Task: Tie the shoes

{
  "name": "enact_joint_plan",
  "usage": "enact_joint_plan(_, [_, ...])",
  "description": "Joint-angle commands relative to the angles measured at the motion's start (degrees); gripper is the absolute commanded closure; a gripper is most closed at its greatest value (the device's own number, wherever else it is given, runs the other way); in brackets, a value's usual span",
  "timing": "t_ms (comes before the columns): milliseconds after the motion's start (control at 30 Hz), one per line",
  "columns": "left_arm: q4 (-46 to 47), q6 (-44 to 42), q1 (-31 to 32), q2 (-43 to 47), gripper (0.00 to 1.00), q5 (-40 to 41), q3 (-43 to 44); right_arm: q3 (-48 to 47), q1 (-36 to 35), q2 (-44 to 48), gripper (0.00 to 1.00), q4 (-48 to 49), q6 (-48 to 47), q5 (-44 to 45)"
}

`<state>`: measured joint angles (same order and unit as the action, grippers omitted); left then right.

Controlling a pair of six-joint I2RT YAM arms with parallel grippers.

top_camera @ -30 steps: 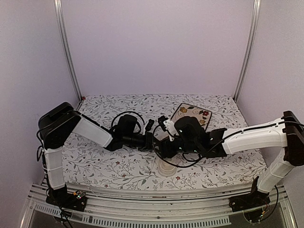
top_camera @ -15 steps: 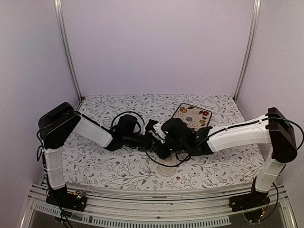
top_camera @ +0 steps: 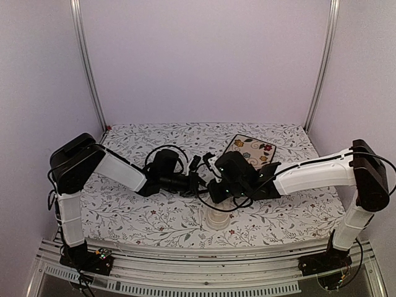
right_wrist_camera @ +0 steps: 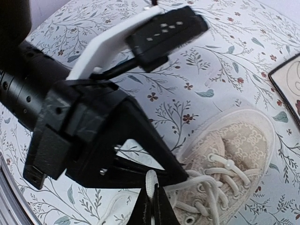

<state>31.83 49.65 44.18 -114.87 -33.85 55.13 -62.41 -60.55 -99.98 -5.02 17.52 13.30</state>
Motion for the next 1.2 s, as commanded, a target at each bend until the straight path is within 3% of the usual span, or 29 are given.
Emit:
enact_joint_plan(0, [-0.38,-0.26,-0.39,1.64,1.00,0.00,0.76,4.32,4.00,5.24,0.98,3.24,7.09,-3.88])
enact_joint_plan(233, [-0.46,-0.37,-0.35,1.64,1.00,0.08,0.55,9.67,9.87,6.91,0.98,7.16,13.00,-10.68])
enact_joint_plan(667, [0.21,1.05,-1.57,6.56,1.00,5.86,-4.33,11.88,12.47,6.80,0.98,6.38,17.25,-10.42])
enact_joint_plan(1167, [0.33,1.25,-2.79,7.55,1.00,6.06,-7.66,13.46,16.15,7.08,0.98,6.02,19.60,-11.56])
